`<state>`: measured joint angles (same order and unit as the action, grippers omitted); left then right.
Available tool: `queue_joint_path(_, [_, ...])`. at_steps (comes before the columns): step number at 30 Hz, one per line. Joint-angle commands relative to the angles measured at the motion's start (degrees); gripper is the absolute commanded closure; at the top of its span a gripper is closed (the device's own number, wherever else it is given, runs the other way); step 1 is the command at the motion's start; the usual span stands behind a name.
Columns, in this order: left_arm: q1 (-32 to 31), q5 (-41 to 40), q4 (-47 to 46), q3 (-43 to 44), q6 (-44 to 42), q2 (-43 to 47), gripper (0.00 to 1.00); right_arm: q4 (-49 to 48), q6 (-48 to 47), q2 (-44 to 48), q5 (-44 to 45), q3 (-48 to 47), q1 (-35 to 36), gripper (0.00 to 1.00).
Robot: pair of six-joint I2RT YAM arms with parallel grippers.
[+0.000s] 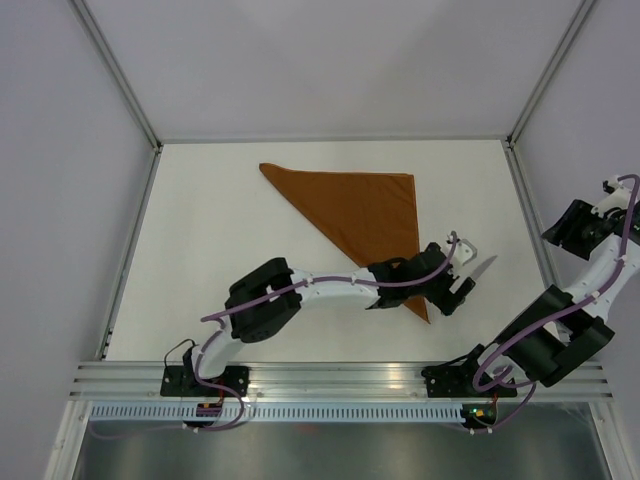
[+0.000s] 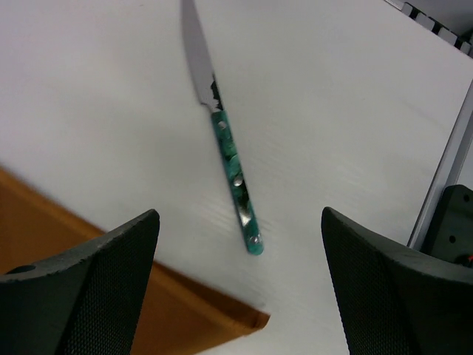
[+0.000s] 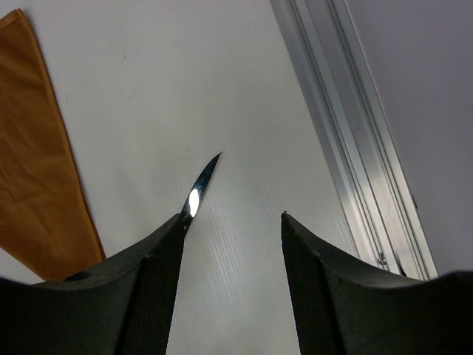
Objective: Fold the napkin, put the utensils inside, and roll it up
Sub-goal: Grab a utensil with the left arm
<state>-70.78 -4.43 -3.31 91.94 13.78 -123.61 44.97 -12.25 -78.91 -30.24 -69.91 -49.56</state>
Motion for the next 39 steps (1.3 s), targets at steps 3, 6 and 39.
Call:
queue_joint_path(3, [-3.2, -3.2, -2.1, 10.9, -6.9, -9.4, 0.07, 1.3, 1.9, 2.4, -5.7, -3.7, -1.0, 0.39])
queue_joint_path(6, [-4.6, -5.3, -2.8, 14.0, -9.3, -13.8, 0.09, 1.4, 2.8, 2.5, -7.0, -4.4, -1.0, 0.39])
queue_joint_path(39, [-4.2, -5.6, 2.6, 27.2, -15.2, -19.4, 0.98, 0.6, 1.4, 4.7, -8.3, -1.5, -1.0, 0.43])
